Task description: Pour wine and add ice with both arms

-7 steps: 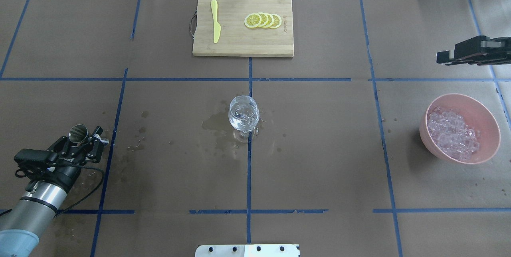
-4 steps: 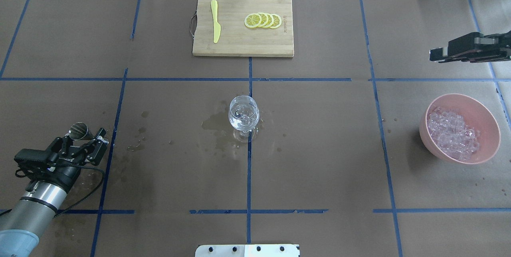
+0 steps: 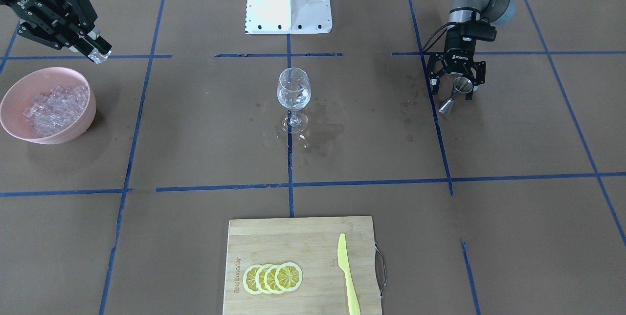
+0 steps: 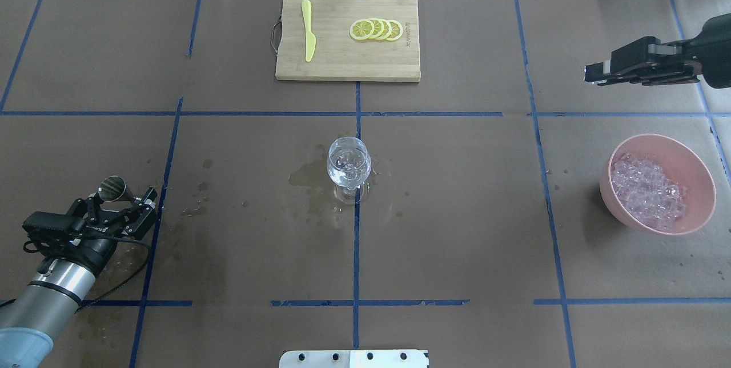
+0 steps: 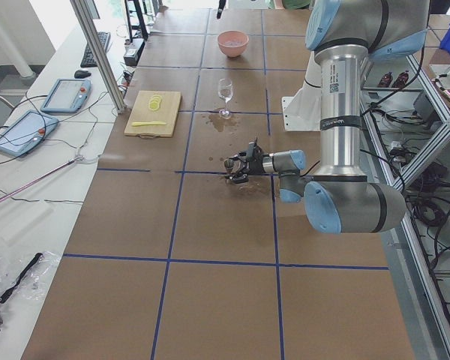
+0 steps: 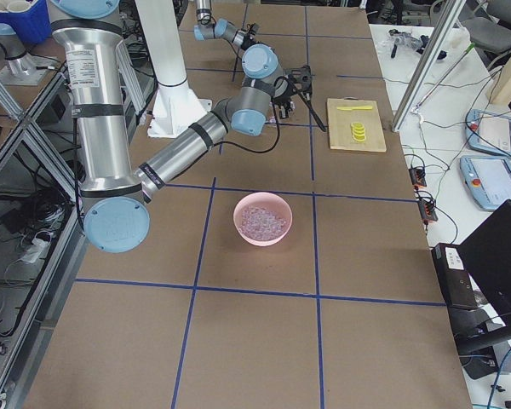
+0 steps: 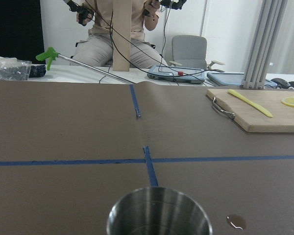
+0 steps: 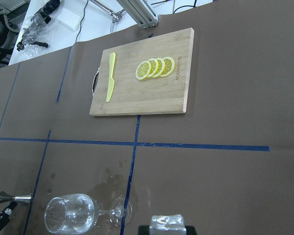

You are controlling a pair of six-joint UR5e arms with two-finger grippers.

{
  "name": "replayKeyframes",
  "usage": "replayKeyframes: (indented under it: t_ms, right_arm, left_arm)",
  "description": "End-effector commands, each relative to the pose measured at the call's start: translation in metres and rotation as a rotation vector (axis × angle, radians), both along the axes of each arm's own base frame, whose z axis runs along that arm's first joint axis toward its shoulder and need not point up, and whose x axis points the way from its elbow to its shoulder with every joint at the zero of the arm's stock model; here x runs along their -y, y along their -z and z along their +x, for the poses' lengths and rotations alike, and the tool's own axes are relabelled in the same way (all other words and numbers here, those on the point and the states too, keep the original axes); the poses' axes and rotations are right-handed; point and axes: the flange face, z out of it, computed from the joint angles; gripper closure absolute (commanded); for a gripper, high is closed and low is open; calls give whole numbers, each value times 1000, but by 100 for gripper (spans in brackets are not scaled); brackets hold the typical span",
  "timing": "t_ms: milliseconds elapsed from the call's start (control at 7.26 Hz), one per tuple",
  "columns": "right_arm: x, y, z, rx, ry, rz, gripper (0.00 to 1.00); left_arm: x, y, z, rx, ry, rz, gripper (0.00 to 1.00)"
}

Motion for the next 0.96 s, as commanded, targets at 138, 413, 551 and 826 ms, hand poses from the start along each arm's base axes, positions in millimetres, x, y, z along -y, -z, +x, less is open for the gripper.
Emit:
replayKeyframes:
  t_ms: [138, 413, 551, 826]
  right_arm:
    - [12, 40, -45, 58, 31, -15, 100]
    - [17, 60, -86, 69, 34, 3, 100]
    - [22, 73, -104, 84, 39, -1, 100]
    - [31, 96, -151, 100, 25, -10, 100]
  left_arm:
    - [-11, 9, -22, 61, -131, -56, 0]
    - [-20, 26, -24, 75, -240, -113, 0]
    - [-26, 20, -29, 122, -298, -155, 0]
    - [-43, 27, -53, 156, -463, -251, 0]
